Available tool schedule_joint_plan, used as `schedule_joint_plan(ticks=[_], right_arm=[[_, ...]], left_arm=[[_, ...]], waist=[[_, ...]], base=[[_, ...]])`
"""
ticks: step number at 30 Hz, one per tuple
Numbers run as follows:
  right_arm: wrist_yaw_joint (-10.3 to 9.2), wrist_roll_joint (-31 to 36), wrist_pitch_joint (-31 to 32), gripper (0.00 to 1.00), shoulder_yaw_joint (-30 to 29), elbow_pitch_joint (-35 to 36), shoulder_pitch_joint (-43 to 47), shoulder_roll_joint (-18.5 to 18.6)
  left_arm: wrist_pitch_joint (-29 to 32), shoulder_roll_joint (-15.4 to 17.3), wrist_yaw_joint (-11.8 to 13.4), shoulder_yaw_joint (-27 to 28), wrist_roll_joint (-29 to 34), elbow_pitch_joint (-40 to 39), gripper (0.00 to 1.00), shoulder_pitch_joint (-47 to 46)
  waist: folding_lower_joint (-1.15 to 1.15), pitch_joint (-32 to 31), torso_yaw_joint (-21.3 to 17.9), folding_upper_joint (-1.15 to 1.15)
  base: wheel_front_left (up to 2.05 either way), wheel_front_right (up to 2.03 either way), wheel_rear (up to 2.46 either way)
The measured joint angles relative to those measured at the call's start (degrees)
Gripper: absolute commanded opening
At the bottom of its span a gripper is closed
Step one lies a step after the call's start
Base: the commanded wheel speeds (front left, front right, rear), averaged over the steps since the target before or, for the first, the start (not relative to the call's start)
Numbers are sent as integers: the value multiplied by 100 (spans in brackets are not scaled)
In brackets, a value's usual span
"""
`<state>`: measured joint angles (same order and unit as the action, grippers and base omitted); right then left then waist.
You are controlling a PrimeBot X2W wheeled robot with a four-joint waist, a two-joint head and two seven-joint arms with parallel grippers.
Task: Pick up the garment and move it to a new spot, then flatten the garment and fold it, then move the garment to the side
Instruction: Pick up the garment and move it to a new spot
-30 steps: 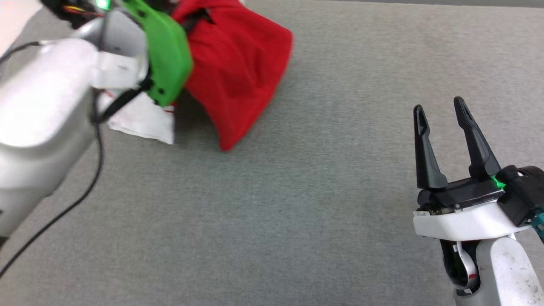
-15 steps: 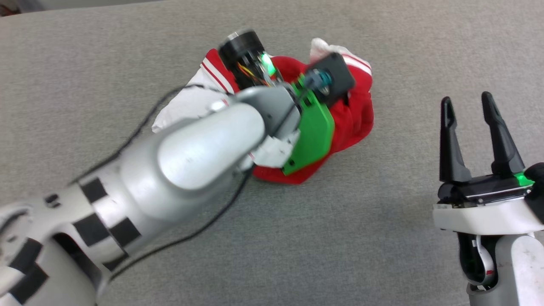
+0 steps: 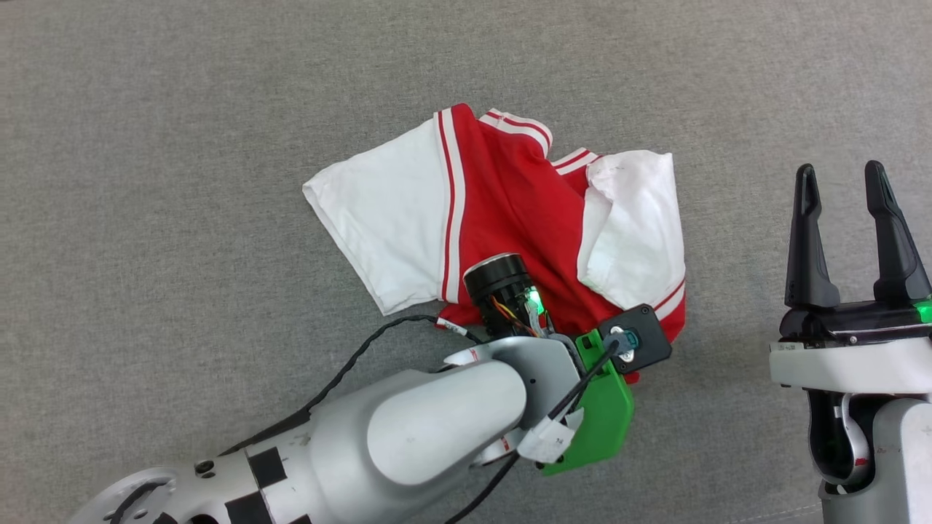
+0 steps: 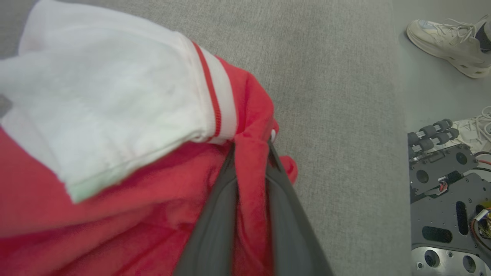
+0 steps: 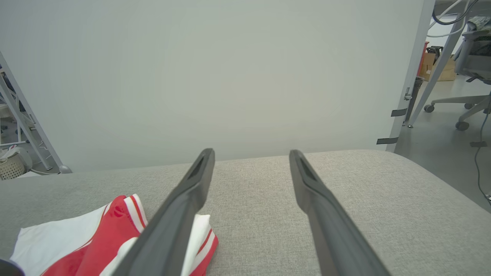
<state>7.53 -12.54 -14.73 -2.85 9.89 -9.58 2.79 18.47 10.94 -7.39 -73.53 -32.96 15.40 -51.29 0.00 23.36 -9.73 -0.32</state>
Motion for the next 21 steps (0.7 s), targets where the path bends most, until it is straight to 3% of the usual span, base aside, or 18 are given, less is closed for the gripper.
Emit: schedule_joint_plan(ticks=[1, 2, 11, 16, 21], right_arm=[[0, 0, 0, 100, -4, -19, 0, 1], [0, 0, 0, 100, -1, -40, 0, -1], [0, 0, 0, 100, -29, -231, 192, -1], [0, 0, 0, 100, -55, -310, 396, -1], [0, 0, 0, 100, -82, -380, 550, 0]], left_arm=[[-81, -15, 0, 1, 2, 35, 37, 12], [-223, -25, 0, -3, 34, 88, 100, 19], [-2121, -337, 58, 253, 115, 720, 100, -54], [-2800, -335, 541, 608, 158, 795, 100, -47], [-3141, -94, 1095, 1014, 216, 744, 100, 43]], waist=[[0, -12, 18, 0], [0, -34, 36, 0], [0, -462, 249, 0], [0, -807, 410, 0], [0, -1105, 589, 0]], base=[[0, 0, 0], [0, 0, 0], [0, 0, 0], [0, 0, 0], [0, 0, 0]])
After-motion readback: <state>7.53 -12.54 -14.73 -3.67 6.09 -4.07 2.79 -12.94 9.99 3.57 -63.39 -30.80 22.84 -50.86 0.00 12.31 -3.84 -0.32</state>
